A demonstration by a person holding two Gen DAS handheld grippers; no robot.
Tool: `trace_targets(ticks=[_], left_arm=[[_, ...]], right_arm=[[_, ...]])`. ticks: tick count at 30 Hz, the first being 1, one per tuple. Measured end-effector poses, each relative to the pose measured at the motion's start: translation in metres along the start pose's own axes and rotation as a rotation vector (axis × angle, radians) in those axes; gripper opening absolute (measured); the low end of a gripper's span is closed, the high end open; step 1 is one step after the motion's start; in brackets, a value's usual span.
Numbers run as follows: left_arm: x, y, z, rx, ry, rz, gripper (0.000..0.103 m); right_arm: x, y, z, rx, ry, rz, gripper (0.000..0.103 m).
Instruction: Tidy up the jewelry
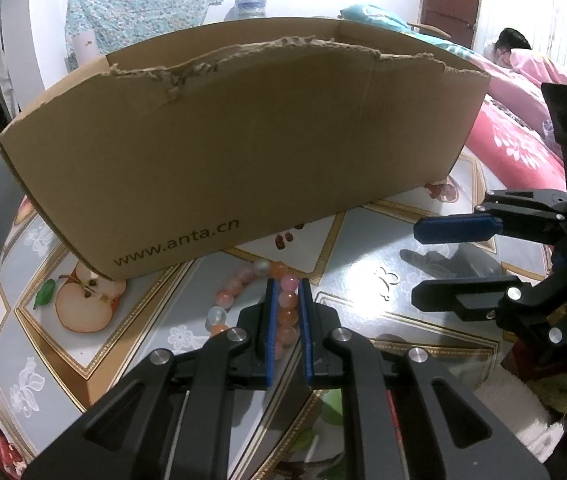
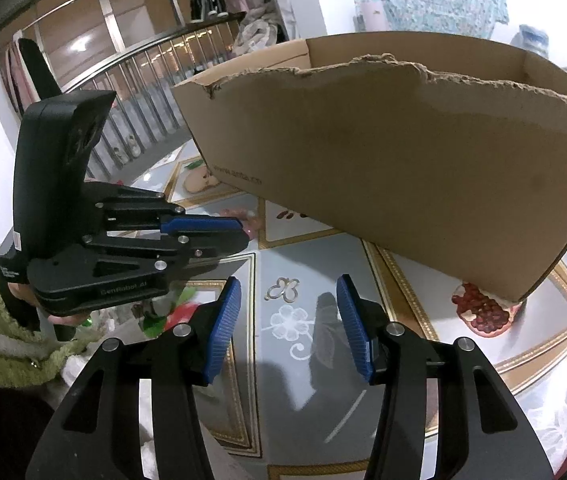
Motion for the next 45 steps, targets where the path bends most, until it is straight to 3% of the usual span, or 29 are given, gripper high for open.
trace_targets(ticks=[10,20,28,32,37,38,39,45], left_arm=[[-0.003,0.002,0.003,-0.029,-0.012,-0.014,0.01],[-0.005,0.007,0.006,-0.075,-0.041,0.002,0.01],[-0.007,0.011,0.009,-0.1,-0.053,0.002,0.01],[-0.007,0.012,0.009,-0.099,-0.054,-0.002,0.01],[-0.008,0.012,0.009,-0.097,-0.054,-0.003,0.01],[-0.008,0.012,0.008,-0.097,-0.054,-0.003,0.01],[-0.008,0.013,0.009,-0.097,-0.053,-0.001,0.01],[-0.009,0.013,0.009,-0.094,-0.05,-0.002,0.01]], right_arm=[[0.011,-0.004,0.008,0.032,-0.006,-0.015,0.047],[0.012,0.017,-0.015,0.017,0.127,0.207,0.042],[0.004,0.016,-0.03,0.0,0.211,0.308,0.031],[0.004,0.013,-0.03,-0.035,0.21,0.332,0.018],[0.004,0.012,-0.031,-0.045,0.209,0.333,0.017],[0.004,0.011,-0.029,-0.046,0.207,0.334,0.004],[0.004,0.013,-0.029,-0.032,0.211,0.328,0.0],[0.007,0.01,-0.026,-0.042,0.214,0.302,0.002]])
Point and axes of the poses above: each gripper's, at about its wrist camera, not at the fingertips, and z roughly against the way its jaws point, y to its left, x to its top, the point moved 10 cm from there along -z, roughly the way its jaws point, and after that the axes turned 8 degrees about -z, right-handed, at the moved point
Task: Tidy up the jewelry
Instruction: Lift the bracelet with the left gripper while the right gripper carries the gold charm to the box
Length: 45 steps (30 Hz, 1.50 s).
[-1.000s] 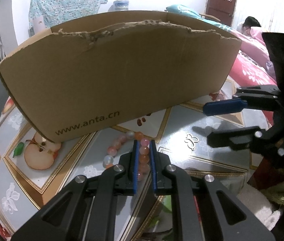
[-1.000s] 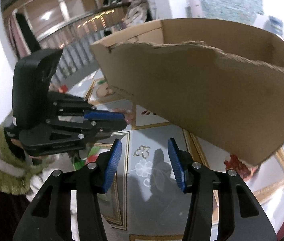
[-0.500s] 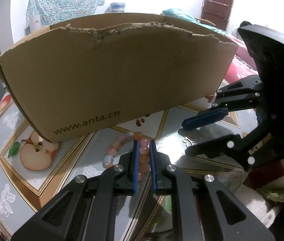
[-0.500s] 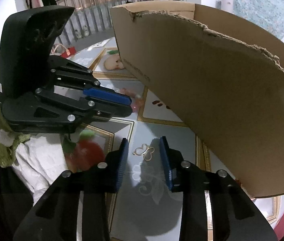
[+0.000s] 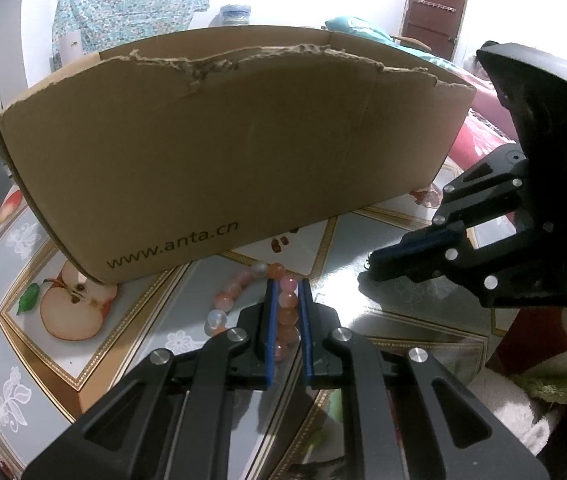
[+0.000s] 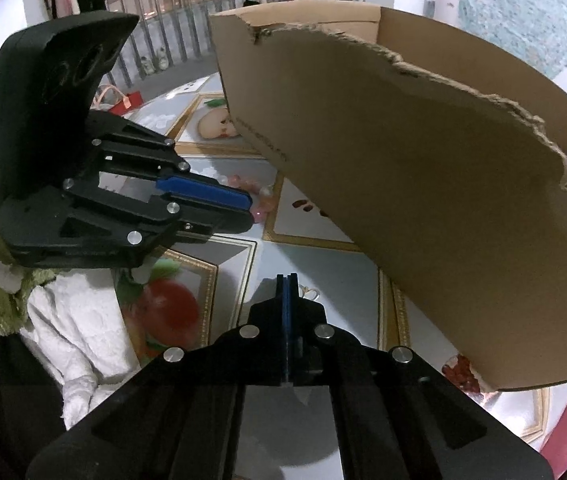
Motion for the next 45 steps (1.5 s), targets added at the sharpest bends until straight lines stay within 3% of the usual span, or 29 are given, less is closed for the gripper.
trace_targets(ticks=[1,3,5,11,14,30,39,45], left_arm=[[0.0,0.0,0.0,0.0,0.0,-0.001,0.01],[0.001,-0.001,0.0,0.001,0.001,-0.002,0.01],[0.002,-0.001,0.0,0.002,0.001,-0.003,0.01],[0.002,-0.002,-0.001,0.001,0.004,-0.007,0.01],[0.002,-0.002,-0.001,0.001,0.004,-0.008,0.01],[0.003,-0.002,-0.001,-0.002,0.002,-0.01,0.01],[0.005,-0.003,0.008,-0.018,-0.02,0.009,0.009],[0.02,0.008,0.047,-0.033,-0.108,0.102,0.009]], right_arm=[[0.001,0.0,0.001,-0.002,-0.001,-0.003,0.002],[0.001,-0.001,0.004,-0.016,-0.007,0.005,0.018],[0.002,-0.002,0.002,-0.024,-0.006,0.014,0.026],[-0.001,-0.002,-0.007,-0.007,0.048,0.051,0.026],[0.0,-0.002,-0.009,-0.022,0.069,0.076,0.015],[0.002,0.001,-0.012,-0.002,0.097,0.053,0.015],[0.01,0.004,0.013,-0.002,0.03,0.032,0.015],[0.03,0.012,0.051,0.022,-0.087,-0.002,0.015]])
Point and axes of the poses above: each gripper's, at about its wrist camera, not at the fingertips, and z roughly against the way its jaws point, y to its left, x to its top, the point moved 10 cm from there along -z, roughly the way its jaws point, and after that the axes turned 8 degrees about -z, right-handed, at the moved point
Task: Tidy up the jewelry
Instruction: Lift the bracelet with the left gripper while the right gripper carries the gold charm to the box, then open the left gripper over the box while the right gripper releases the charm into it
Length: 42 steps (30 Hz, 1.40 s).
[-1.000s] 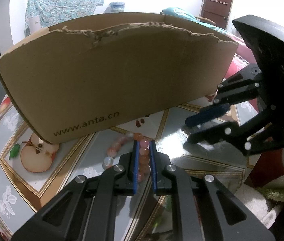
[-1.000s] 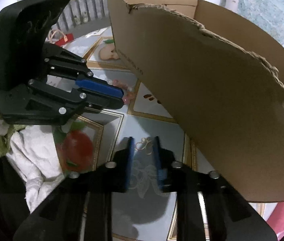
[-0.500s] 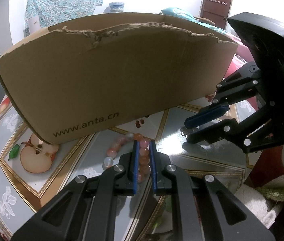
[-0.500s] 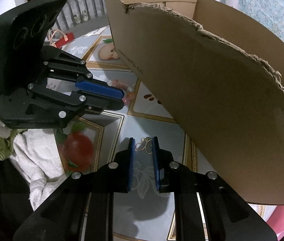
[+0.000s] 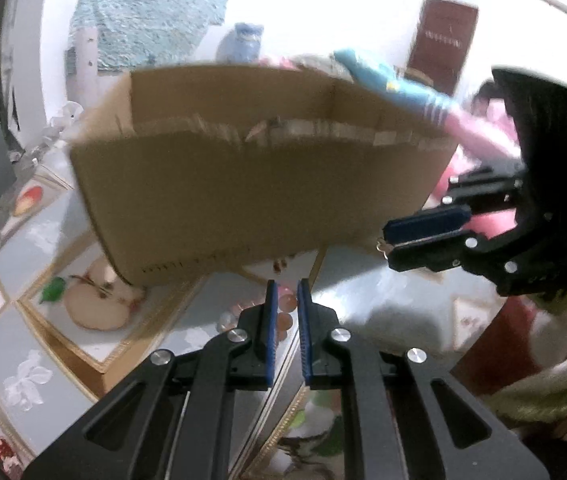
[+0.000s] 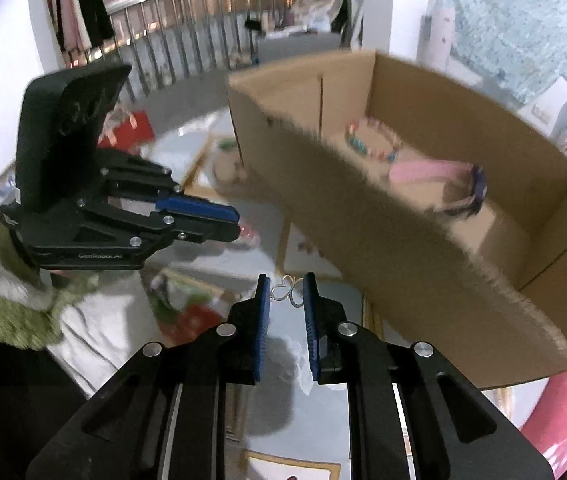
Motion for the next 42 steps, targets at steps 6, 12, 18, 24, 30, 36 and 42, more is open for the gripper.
trace_targets(ticks=[6,12,18,24,30,36,42], left_arm=[[0.046,-0.002,0.053,-0.085,-0.145,0.074,0.009],[0.113,0.004,0.093,-0.177,-0.271,0.104,0.009],[0.146,0.025,0.041,-0.091,-0.117,0.09,0.009],[0.125,0.043,-0.05,-0.044,0.172,0.121,0.009],[0.096,0.049,-0.102,-0.073,0.378,0.149,0.01],[0.086,0.047,-0.105,-0.081,0.436,0.165,0.021],[0.099,0.043,-0.082,-0.095,0.367,0.175,0.03]], right_arm=[[0.038,0.001,0.045,0.025,-0.134,-0.041,0.015],[0.083,-0.026,0.078,0.015,-0.208,-0.103,0.015],[0.098,-0.089,0.052,-0.079,-0.08,-0.179,0.015],[0.087,-0.126,0.006,-0.197,0.094,-0.15,0.015],[0.072,-0.142,-0.027,-0.261,0.218,-0.097,0.015],[0.068,-0.146,-0.031,-0.261,0.233,-0.086,0.019],[0.079,-0.147,-0.007,-0.251,0.154,-0.146,0.027]])
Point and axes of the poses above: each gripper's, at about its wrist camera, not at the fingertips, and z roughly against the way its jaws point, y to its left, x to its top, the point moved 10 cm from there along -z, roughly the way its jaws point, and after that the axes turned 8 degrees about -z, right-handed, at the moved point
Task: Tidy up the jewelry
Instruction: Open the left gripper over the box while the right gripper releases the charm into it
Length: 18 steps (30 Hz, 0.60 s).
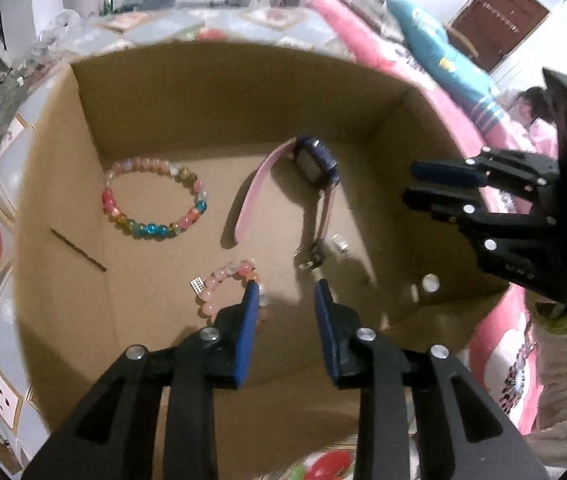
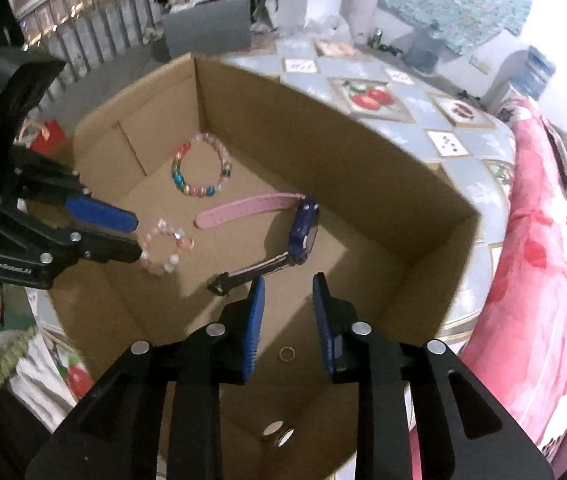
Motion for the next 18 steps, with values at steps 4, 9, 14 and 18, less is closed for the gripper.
trace_targets(ticks=[4,9,14,18], left_arm=[[0.006,0.002,0.046,0.051,-0.152,-0.021,0.045],[0.003,0.034,0.106,0.206,-0.338,0.031,0.076],[-0.026,0.093,0.089,0.318,-0.248,0.199,0.082],[-0.05,0.095,0.046,0.206,-0.106,0.276,0.082]], right_arm=[[0.005,-0.01,0.041,0.027,-0.131,-0.093,0.04],[-0.009,-0.045,0.09,0.041,-0.288,-0.321,0.055],[-0.041,-0.061,0.056,0.1,-0.172,-0.51,0.056],[-0.067,-0.043,0.0,0.202,0.051,-0.577,0.059]])
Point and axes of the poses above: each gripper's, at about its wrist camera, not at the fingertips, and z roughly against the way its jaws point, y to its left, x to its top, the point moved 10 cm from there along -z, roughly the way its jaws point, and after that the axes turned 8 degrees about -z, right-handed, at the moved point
